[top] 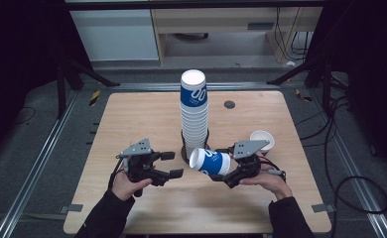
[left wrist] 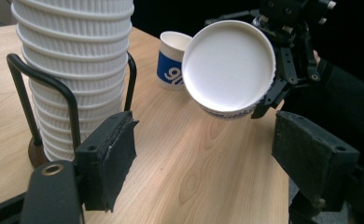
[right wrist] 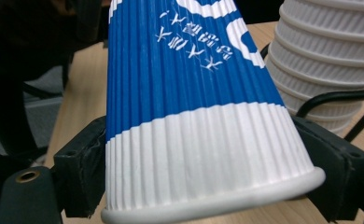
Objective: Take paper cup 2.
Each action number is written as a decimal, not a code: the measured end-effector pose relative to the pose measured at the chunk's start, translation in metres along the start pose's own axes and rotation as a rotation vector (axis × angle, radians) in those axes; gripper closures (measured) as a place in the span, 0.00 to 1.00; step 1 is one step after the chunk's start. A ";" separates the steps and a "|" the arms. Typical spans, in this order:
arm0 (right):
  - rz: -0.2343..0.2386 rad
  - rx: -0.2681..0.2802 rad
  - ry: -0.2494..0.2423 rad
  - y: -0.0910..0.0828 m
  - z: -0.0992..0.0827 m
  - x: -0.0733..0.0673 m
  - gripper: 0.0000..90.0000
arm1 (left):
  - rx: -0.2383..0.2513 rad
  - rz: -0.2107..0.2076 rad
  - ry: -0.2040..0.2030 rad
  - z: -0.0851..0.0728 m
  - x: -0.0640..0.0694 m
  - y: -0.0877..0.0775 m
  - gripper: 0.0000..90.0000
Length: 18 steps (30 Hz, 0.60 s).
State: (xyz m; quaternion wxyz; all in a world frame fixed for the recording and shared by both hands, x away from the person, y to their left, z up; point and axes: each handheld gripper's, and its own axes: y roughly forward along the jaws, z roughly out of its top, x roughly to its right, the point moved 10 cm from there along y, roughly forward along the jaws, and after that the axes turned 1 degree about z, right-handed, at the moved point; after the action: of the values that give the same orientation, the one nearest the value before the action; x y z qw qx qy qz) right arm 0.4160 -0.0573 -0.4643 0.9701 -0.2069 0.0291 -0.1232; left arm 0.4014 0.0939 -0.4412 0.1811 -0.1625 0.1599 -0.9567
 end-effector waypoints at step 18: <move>-0.031 -0.175 -0.094 0.006 -0.014 0.004 0.16 | -0.097 0.016 0.026 -0.018 -0.007 0.005 0.21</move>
State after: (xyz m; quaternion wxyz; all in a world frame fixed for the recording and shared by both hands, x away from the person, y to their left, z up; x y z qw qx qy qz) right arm 0.4197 -0.0584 -0.4794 0.9467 -0.2967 -0.0093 -0.1253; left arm 0.4023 0.0969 -0.4607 0.1789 -0.1575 0.2097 -0.9483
